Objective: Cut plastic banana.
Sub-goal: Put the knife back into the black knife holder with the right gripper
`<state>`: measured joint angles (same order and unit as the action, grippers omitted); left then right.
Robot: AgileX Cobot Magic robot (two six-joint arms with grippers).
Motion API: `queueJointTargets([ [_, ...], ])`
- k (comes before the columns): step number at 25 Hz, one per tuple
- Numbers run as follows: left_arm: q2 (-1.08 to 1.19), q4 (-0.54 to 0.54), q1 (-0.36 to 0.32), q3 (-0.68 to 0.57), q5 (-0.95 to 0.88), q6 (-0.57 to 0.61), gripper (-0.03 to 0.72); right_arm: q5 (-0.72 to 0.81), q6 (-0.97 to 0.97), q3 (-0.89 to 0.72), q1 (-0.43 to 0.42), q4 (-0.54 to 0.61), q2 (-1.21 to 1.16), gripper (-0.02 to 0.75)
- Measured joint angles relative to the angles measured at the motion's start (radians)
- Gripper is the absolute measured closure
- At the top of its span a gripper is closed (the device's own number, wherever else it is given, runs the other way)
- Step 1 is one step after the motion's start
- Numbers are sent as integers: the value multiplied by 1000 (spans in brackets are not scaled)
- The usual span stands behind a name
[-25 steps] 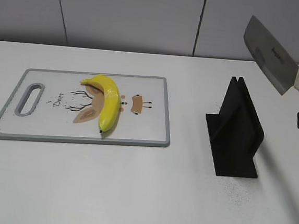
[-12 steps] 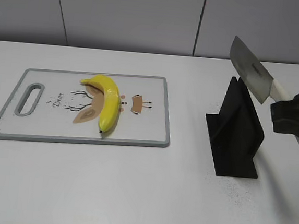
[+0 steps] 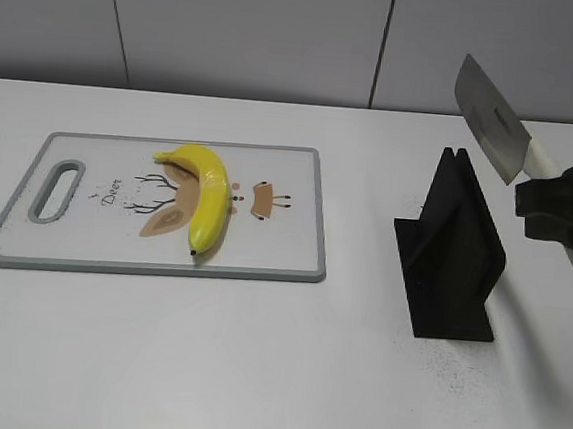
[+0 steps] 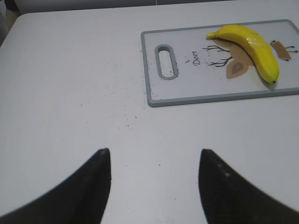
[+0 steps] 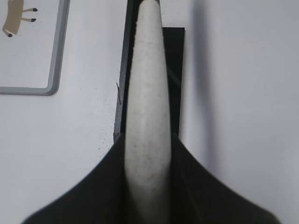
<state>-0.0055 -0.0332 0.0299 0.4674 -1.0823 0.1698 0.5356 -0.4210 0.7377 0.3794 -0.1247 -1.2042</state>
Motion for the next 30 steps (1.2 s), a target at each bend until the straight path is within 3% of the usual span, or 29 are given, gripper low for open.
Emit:
queueJointTargets([
  [22,0,0,0,0,0,-1,109,24,-3,0,13,23,-50,575],
  [30,0,0,0,0,0,-1,109,229,-76,119,91,-40,6,575],
])
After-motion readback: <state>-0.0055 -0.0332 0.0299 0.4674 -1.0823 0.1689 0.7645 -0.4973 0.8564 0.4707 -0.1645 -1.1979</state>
